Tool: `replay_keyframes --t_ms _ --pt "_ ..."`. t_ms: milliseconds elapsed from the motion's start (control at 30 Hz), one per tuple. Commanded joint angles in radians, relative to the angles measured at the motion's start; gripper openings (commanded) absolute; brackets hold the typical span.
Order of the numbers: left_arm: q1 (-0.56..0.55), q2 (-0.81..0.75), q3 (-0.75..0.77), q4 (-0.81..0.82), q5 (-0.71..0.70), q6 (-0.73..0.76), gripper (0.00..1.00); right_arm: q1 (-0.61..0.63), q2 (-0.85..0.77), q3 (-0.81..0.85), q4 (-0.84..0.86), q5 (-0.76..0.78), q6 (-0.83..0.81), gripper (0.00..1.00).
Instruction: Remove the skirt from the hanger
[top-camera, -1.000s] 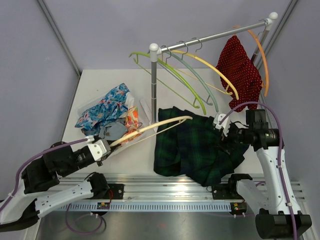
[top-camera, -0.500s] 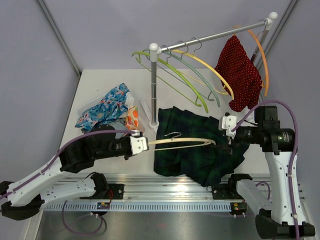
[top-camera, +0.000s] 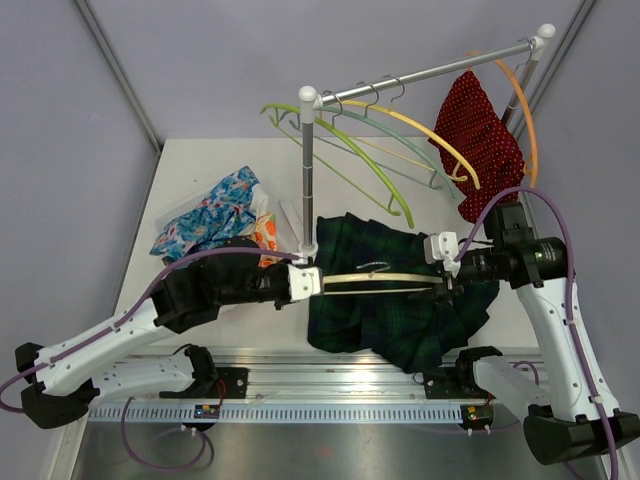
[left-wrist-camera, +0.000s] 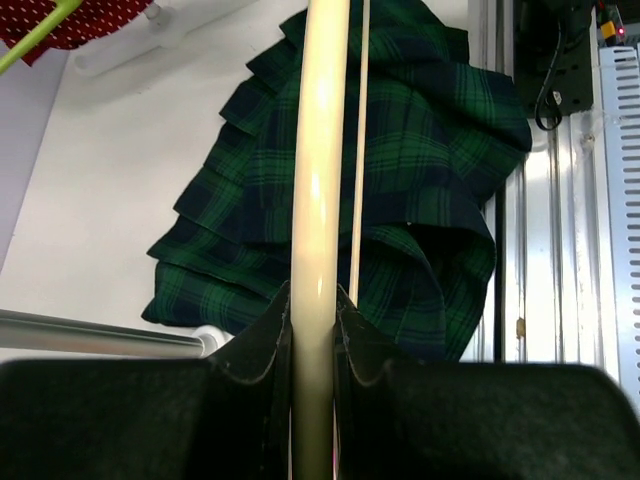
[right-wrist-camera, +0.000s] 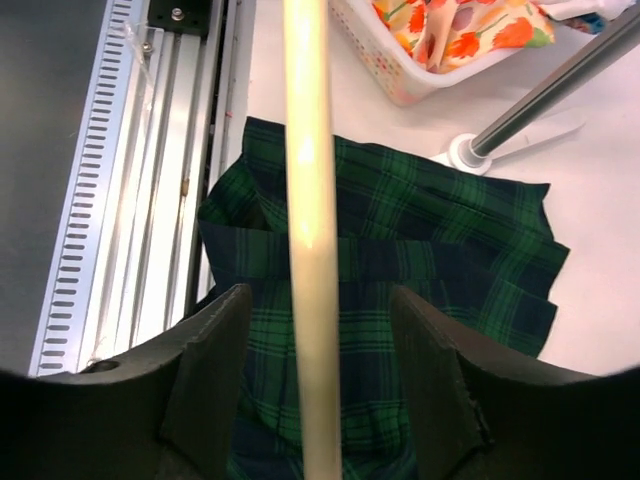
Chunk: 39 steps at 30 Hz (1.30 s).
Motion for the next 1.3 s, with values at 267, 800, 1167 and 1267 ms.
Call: replay_keyframes --t_ms 267,800,1167,1267 --pt "0.001 -0.032 0.0 0.188 0.011 -0.01 0.0 0.024 -0.02 0.042 -0.282 -0.035 -0.028 0.12" --pt "0.003 -0.239 0.112 0.187 -0.363 -0.038 0.99 0.015 -0.031 0.463 -0.073 0.125 0.558 0.0" --pt "0.003 -0.475 -0.035 0.201 -0.598 -0.118 0.99 -0.045 0.01 0.867 0.03 0.666 0.767 0.0" --pt "0.003 -0.478 -0.098 0.205 -0.598 -0.152 0.99 -0.087 -0.036 0.835 0.014 0.767 0.733 0.0"
